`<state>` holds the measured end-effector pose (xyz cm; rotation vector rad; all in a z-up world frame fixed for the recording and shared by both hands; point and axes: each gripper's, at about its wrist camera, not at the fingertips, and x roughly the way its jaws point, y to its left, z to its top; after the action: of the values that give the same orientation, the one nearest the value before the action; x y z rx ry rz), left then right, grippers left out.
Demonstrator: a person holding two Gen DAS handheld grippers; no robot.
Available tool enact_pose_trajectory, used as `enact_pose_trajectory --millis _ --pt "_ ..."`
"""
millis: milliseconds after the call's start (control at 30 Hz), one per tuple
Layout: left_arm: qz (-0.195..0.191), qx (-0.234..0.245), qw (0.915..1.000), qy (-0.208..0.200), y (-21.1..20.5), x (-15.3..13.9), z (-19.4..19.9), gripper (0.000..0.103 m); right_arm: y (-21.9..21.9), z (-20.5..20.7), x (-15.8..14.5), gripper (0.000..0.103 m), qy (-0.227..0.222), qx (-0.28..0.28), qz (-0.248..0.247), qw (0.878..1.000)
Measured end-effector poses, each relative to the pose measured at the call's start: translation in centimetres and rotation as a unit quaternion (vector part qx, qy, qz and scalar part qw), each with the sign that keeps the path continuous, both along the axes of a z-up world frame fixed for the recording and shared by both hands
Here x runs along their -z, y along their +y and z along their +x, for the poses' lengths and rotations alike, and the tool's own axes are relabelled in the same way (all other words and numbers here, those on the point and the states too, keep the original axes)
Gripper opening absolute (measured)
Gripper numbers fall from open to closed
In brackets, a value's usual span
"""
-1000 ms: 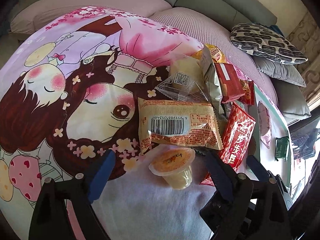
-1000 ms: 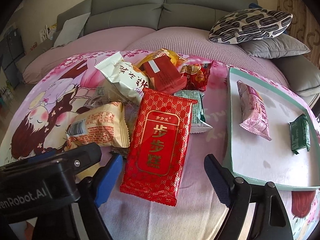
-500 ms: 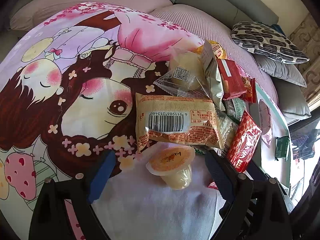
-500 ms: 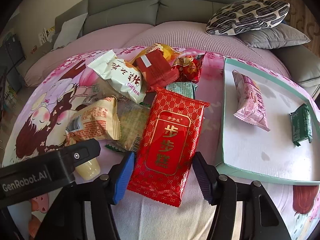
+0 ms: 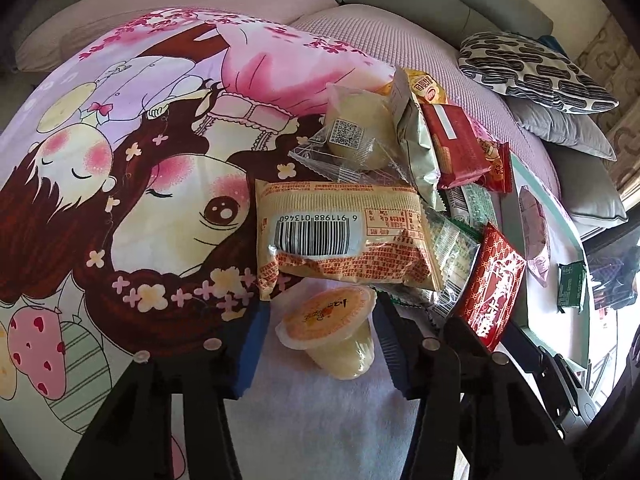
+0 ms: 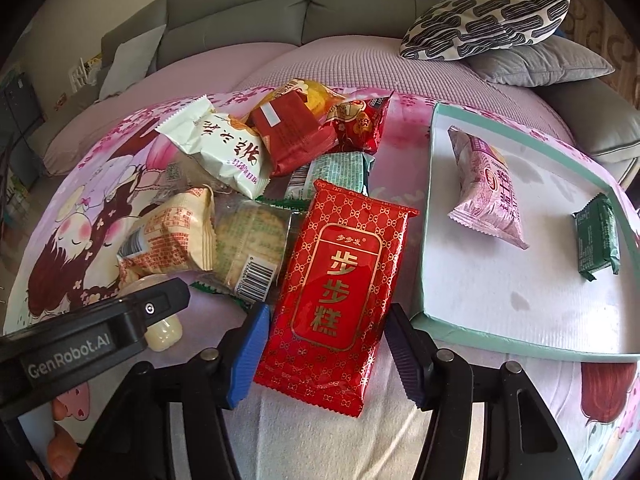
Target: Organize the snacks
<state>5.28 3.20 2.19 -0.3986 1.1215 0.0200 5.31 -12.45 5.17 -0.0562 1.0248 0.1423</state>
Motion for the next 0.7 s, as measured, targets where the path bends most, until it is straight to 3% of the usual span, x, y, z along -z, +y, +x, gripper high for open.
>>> enact_pose_trajectory --millis 67,567,700 --pt "-0.003 -0.002 1.0 -0.001 0.1 0.0 0.04 0.047 -0.02 0.0 -0.01 0.062 0.0 0.0 0.0 1.0" --pt "0.0 -0.001 1.0 -0.004 0.23 -0.06 -0.3 0.047 0.49 0.25 0.61 0.062 0.008 -0.004 -0.011 1.0" --pt "0.001 -0.001 1.0 -0.004 0.19 -0.08 -0.32 0.046 0.33 0.12 0.44 0.057 0.007 -0.004 -0.006 1.0"
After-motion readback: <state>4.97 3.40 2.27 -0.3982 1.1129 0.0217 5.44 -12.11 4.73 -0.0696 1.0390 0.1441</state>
